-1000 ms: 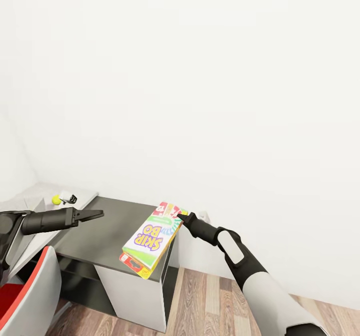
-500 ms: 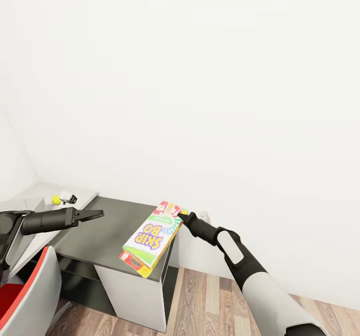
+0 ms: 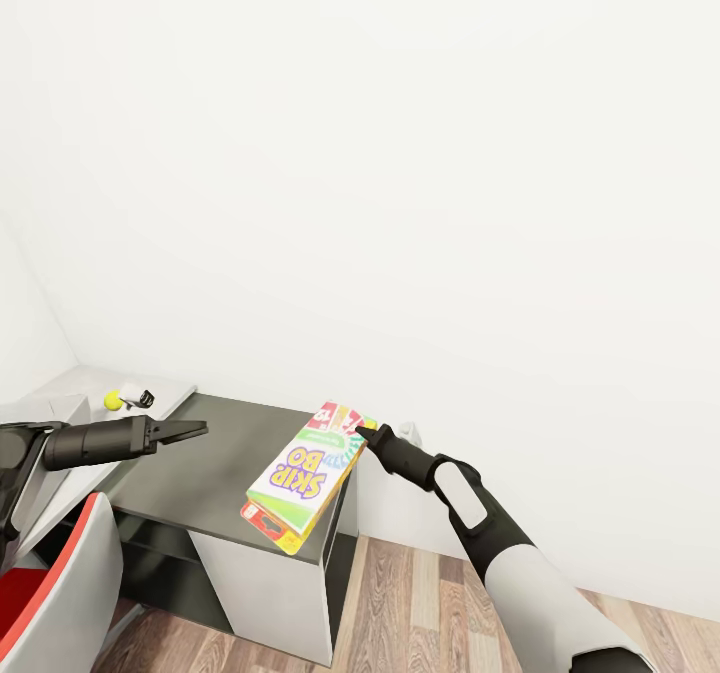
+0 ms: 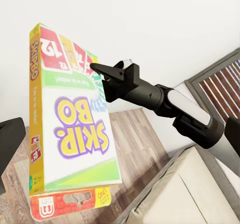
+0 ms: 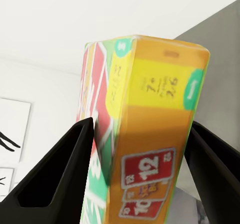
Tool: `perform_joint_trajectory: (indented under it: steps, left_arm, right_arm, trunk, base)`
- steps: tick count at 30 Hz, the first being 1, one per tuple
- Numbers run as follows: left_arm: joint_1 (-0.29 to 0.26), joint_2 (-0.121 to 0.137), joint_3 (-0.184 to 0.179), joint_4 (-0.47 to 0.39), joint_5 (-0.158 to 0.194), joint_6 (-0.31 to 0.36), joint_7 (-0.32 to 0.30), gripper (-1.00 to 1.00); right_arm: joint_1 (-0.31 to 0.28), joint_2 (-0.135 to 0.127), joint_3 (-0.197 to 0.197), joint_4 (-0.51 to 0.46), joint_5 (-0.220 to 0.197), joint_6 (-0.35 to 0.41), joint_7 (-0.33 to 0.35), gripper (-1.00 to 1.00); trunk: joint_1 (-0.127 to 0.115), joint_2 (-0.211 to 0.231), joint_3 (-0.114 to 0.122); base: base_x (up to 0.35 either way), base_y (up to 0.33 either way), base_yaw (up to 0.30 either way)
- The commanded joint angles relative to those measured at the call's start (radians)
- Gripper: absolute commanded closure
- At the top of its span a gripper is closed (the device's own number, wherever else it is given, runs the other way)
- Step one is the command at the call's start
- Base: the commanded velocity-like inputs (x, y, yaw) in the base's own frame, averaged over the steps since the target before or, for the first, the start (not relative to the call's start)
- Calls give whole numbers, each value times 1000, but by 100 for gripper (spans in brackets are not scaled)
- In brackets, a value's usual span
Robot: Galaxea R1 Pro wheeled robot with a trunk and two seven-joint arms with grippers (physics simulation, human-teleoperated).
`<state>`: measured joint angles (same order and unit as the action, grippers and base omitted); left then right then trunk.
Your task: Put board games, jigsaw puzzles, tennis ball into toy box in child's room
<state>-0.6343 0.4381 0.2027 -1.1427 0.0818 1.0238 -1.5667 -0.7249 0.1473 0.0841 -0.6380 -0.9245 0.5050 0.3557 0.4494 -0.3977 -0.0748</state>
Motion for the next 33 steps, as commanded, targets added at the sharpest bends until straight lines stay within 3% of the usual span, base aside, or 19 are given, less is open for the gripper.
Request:
perform_joint_trajectory:
  steps: [1,33]
  left_arm:
    - [-1,0,0,0,-1,10,-4,-100]
    - [-1,1,6,0,1,7,-4,-100]
  right_arm:
    - [-1,0,0,-1,-4,3,0,100]
    - [-2,1,6,-5,-5,5,2,100]
  trunk:
    - [1,-2,-2]
    - [1,-2,-2]
  base:
    - [0,0,0]
    - [0,0,0]
